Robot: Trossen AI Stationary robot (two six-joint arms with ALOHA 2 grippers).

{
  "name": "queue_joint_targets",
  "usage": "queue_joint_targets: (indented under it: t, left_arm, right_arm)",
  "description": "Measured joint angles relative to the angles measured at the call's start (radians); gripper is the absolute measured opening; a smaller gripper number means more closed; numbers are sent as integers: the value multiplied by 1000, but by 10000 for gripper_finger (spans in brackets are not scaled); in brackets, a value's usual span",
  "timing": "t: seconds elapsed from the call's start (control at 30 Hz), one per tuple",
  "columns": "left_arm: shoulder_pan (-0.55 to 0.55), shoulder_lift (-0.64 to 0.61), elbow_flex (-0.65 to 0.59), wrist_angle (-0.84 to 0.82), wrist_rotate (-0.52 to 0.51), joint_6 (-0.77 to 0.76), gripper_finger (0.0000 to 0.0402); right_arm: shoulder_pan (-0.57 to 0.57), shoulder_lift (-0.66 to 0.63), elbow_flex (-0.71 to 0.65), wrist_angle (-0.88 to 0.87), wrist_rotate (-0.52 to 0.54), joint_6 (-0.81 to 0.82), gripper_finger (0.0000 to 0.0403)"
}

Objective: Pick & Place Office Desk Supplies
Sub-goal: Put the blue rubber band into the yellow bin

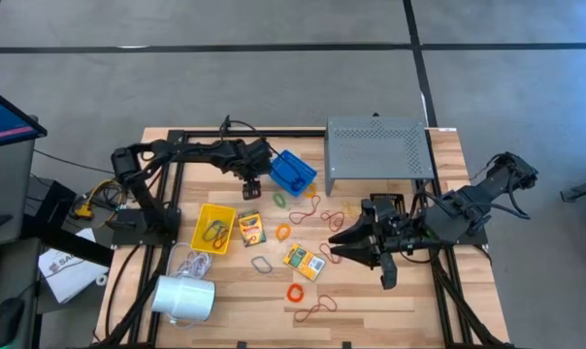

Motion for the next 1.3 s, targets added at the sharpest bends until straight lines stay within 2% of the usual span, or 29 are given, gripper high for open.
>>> queue_joint_targets:
  t: [0.2,0.47,0.77,1.13,1.3]
  left_arm:
    - [0,49,0,60,-15,-6,241]
    - [-2,89,5,52,-7,-35,231]
    - [24,83,1,53,22,-87,154]
    - [35,84,1,51,13,-117,12]
    - [35,84,2,26,11,-143,3]
  right_arm:
    - [2,0,0,5,0,1,111]
    - [3,0,0,5,0,8,111]
    - [28,0,0,24,17,8,111]
    - [44,0,0,24,19,8,111]
    - [55,0,0,24,19,2,111]
